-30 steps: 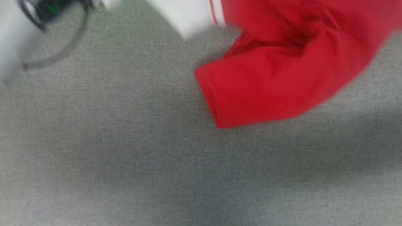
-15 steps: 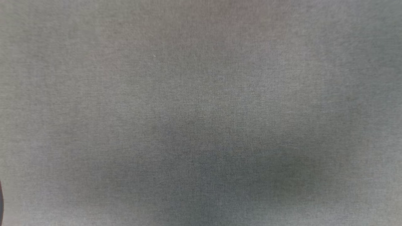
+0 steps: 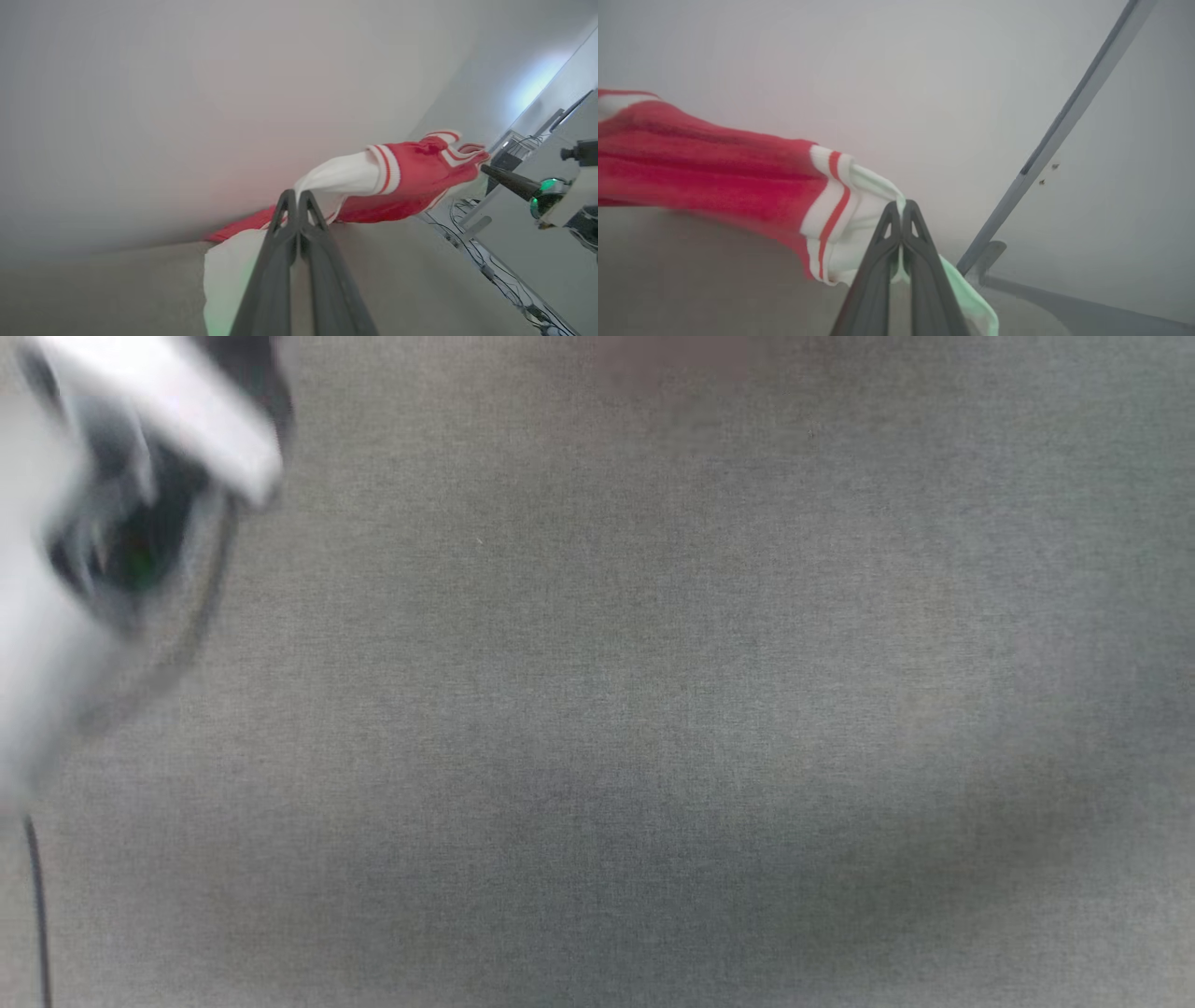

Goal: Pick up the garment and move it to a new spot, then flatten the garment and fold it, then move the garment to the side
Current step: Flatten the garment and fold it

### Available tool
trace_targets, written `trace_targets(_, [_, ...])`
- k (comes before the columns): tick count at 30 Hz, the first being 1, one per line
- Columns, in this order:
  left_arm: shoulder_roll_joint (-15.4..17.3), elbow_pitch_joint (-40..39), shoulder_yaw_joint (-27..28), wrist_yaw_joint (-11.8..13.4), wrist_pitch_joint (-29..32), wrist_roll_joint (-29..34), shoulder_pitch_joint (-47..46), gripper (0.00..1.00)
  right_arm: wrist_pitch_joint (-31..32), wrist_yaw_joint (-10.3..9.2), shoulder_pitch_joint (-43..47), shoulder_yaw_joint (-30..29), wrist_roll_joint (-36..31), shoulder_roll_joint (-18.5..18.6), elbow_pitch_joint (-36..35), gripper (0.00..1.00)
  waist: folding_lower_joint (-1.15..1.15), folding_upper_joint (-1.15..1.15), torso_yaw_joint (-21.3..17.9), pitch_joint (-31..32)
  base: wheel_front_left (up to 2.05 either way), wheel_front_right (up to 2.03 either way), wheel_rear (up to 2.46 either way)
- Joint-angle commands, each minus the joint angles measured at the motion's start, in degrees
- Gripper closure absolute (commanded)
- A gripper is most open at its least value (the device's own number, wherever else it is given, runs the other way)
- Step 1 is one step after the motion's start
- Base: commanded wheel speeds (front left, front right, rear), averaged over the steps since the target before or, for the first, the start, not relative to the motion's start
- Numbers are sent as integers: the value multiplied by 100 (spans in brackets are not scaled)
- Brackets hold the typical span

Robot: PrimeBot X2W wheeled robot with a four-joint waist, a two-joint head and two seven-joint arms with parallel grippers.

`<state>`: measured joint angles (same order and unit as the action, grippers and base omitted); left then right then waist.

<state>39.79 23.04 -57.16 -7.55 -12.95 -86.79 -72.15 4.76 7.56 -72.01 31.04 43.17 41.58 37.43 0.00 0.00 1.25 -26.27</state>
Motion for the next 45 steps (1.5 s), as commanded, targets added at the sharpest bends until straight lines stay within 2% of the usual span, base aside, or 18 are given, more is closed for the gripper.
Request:
trace_targets(1, [169,-315,-33,17,-85,-179,504,100,38,-14,487,23,192,161,-247,100,0,0,5,53,0,0,0])
trace_targets(3, [414,-674,-132,17,-155,-210,1165,100,111,-14,1198,-7,481,295,-598,100,0,0,7,88,0,0,0])
trace_targets(7, [670,-1292,-139,16,-221,-416,2386,100,279,-14,2571,-155,850,500,-1254,100,0,0,-22,173,0,0,0])
trace_targets(9, [753,-1490,-101,16,-233,-414,2904,100,356,-14,3222,-319,991,540,-1484,100,0,0,-6,239,0,0,0])
trace_targets(10, [753,-1490,-101,16,-233,-414,2904,100,356,-14,3222,-319,991,540,-1484,100,0,0,-6,239,0,0,0])
trace_targets(11, [787,-1625,-91,16,-234,-419,3369,100,459,-14,3865,-467,1078,563,-1718,100,0,0,28,295,0,0,0])
trace_targets(13, [811,-1662,-91,16,-226,-437,3559,100,522,-14,4163,-547,1142,556,-1827,100,0,0,41,322,0,0,0])
trace_targets(18, [933,-1871,-40,15,-229,-329,4262,100,965,-13,5493,-955,1308,492,-2477,100,0,0,84,406,0,0,0])
trace_targets(23, [1193,-1917,152,17,-229,-172,4857,100,1578,-15,6677,-1458,1223,461,-3092,100,0,0,108,472,0,0,0])
trace_targets(27, [1431,-2189,272,17,-230,-80,5387,100,2058,-16,7513,-2018,1113,313,-3669,100,0,0,99,517,0,0,0])
trace_targets(32, [1671,-2534,326,17,-230,76,5824,100,2523,-16,8256,-2923,827,-67,-4456,100,0,0,122,505,0,0,0])
trace_targets(35, [1550,-2572,388,16,-230,220,5789,100,2764,-14,8325,-3305,580,-380,-4779,100,0,0,149,479,0,0,0])
trace_targets(38, [1313,-2419,309,16,-149,398,5514,100,3067,-12,8174,-3375,426,-660,-4897,100,0,0,173,465,0,0,0])
trace_targets(42, [954,-2017,108,11,97,509,5190,100,3395,-12,7909,-3186,114,-847,-4679,100,0,0,179,420,0,0,0])
trace_targets(45, [685,-1616,-47,14,239,562,5017,100,3533,-17,7766,-2913,-207,-847,-4360,100,0,0,160,388,0,0,0])
